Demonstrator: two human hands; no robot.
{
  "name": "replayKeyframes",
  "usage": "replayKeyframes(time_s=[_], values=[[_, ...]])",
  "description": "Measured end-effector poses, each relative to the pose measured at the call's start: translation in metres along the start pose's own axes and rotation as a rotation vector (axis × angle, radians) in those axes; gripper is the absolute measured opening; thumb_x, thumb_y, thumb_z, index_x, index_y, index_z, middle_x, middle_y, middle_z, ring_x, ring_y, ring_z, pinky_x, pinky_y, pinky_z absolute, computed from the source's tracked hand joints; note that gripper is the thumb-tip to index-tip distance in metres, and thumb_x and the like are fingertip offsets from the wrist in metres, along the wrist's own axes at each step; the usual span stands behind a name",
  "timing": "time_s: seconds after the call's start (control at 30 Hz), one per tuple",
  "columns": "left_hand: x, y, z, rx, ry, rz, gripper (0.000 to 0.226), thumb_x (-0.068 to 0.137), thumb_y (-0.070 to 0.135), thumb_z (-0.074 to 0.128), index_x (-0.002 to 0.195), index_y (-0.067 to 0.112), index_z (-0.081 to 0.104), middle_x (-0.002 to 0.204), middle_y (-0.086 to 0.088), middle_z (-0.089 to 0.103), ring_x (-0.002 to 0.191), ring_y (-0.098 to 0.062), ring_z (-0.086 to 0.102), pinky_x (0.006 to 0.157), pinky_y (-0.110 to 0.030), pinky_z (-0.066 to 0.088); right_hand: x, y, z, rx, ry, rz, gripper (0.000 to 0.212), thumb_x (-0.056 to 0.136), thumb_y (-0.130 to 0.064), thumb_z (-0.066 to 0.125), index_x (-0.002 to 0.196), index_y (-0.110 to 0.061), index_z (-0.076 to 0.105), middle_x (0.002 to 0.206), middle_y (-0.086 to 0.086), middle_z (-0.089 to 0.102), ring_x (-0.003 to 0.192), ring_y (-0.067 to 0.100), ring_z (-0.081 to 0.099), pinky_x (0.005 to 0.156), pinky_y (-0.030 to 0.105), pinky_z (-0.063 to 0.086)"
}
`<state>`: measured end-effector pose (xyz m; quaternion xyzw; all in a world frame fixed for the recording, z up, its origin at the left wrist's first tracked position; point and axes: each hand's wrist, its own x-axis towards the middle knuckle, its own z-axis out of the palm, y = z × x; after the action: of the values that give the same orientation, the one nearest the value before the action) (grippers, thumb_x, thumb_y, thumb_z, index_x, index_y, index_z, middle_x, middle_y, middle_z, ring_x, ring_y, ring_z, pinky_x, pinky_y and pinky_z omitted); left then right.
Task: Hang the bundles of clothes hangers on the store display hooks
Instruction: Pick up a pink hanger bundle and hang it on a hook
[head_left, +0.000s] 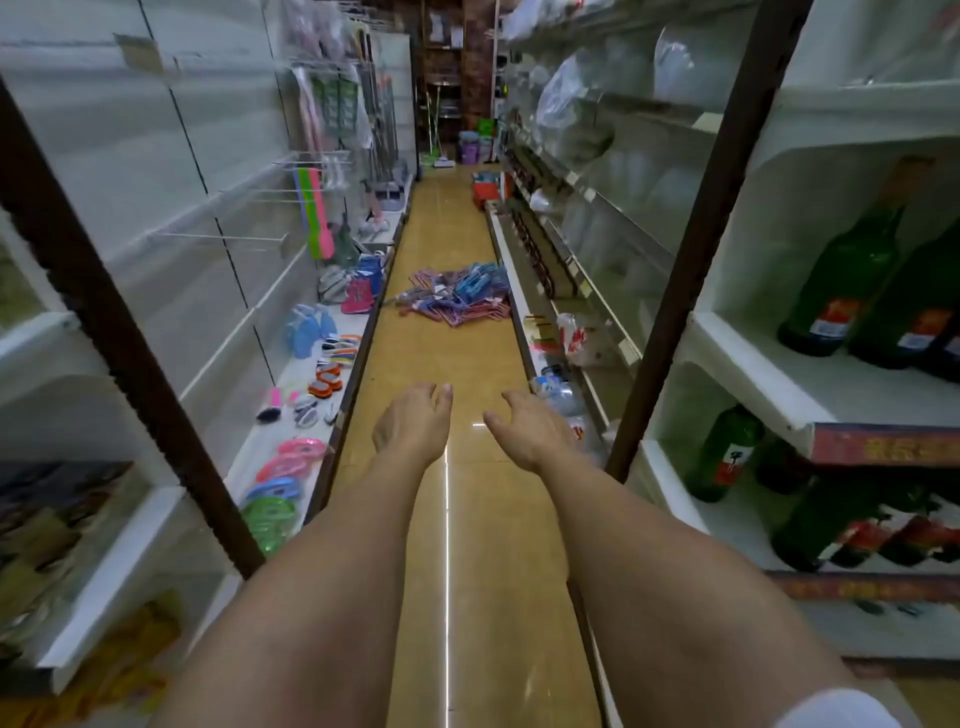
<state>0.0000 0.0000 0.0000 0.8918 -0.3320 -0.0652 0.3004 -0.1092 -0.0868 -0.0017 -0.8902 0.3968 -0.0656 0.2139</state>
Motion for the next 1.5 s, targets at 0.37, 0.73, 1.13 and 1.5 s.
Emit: replayKeyframes(time_s=[0.37,0.73,1.13,1.5], values=[[0.114,0.038,0.067,0.074,-0.046,-0.063,0.048,0.101,0.043,0.028,0.136,0.015,0.046,0.136,-0.008,0.052,0.123,-0.026,0.048,0.096,-0.039,0.037,0.137,0.056,-0.005,-0.020,-0.053,-0.025,0.058,0.098,-0.045,0.037,0.147,-0.015,0.030,0.152,0.007,0.034,0.137,0.027,0.034,0.106,0.040,0.032],[0.268,0.032,0.104,0.017,-0.063,-0.021,0.052,0.101,0.044,0.029,0.140,0.013,0.042,0.140,-0.009,0.049,0.127,-0.027,0.047,0.098,-0.039,0.040,0.286,0.053,-0.006,-0.047,-0.044,-0.022,0.059,0.098,-0.044,0.037,0.148,-0.014,0.029,0.153,0.008,0.032,0.136,0.027,0.035,0.107,0.041,0.032],[0.437,0.031,0.107,0.023,-0.074,0.042,0.049,0.101,0.043,0.029,0.140,0.015,0.042,0.141,-0.005,0.047,0.127,-0.024,0.047,0.097,-0.038,0.041,0.440,0.018,-0.009,-0.058,0.004,0.009,0.058,0.098,-0.045,0.036,0.147,-0.014,0.030,0.151,0.007,0.034,0.133,0.026,0.038,0.102,0.039,0.036],[0.556,0.024,0.154,0.056,-0.119,0.007,0.050,0.101,0.044,0.029,0.140,0.016,0.042,0.141,-0.004,0.048,0.127,-0.023,0.047,0.096,-0.038,0.043,0.567,0.035,0.001,-0.099,-0.043,0.017,0.059,0.099,-0.046,0.034,0.148,-0.013,0.029,0.151,0.009,0.033,0.134,0.027,0.037,0.104,0.040,0.035]])
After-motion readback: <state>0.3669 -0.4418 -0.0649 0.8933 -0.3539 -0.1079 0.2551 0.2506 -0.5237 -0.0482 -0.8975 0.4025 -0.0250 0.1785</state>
